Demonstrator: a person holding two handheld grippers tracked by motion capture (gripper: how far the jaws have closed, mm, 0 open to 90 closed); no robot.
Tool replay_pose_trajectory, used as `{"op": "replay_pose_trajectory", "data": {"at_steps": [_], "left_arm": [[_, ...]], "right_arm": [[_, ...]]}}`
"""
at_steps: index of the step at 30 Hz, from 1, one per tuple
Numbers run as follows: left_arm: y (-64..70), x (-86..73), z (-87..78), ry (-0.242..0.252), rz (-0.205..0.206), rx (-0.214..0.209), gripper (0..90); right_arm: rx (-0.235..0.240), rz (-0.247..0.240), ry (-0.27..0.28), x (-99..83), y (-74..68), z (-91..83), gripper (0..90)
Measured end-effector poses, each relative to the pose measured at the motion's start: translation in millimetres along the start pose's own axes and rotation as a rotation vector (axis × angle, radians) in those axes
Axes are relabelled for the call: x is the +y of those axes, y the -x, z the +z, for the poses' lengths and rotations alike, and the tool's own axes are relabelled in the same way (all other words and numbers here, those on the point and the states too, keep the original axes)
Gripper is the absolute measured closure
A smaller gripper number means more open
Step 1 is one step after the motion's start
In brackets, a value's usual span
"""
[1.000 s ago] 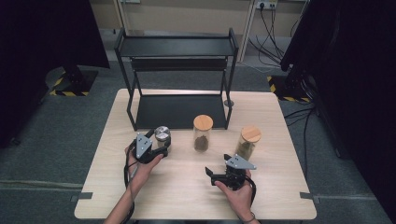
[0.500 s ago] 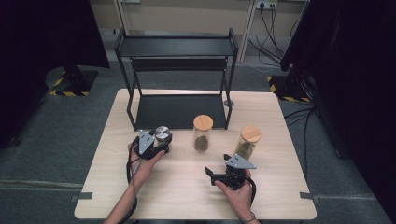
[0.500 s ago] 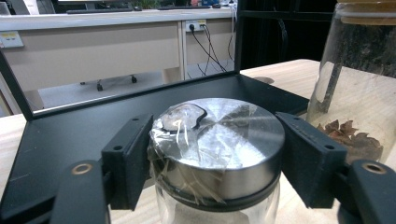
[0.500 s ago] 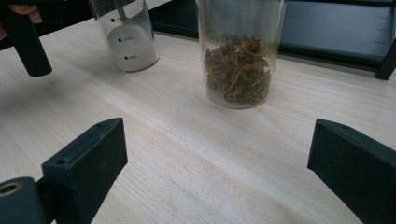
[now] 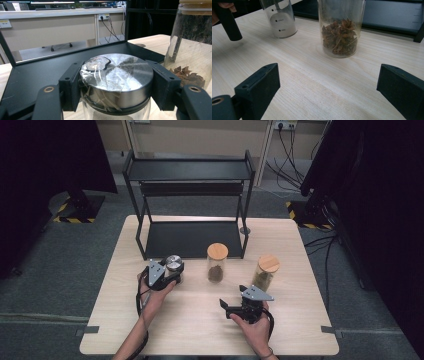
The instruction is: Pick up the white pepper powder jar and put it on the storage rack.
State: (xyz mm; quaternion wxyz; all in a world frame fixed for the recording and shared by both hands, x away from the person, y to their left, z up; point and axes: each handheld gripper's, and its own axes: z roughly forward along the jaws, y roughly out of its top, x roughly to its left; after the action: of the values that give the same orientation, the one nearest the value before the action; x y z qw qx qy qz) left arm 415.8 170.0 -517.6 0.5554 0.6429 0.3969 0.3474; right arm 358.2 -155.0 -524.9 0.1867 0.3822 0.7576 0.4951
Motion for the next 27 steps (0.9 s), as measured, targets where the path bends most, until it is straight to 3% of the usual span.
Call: {"op": "replay_pose_trajectory", "data": {"at_steps": [6,10,27], "left_arm": [[1.5,1.8,0.1,0.008,-0.011,0.017,34.8],[2.7,7.7,-0.1,0.016,0.006,0.023,34.7],[-2.3,24.7,0.7,0.032,0.012,0.062,34.8]], "right_arm": [[0.0,-0.002,0.0,0.0,-0.3,0.0,4.8],[0.0,-0.002,0.0,0.0,-0.2,-0.1,4.8],[-0.002,-0.007,0.001,-0.1,-1.0,-0.1,4.8]]}}
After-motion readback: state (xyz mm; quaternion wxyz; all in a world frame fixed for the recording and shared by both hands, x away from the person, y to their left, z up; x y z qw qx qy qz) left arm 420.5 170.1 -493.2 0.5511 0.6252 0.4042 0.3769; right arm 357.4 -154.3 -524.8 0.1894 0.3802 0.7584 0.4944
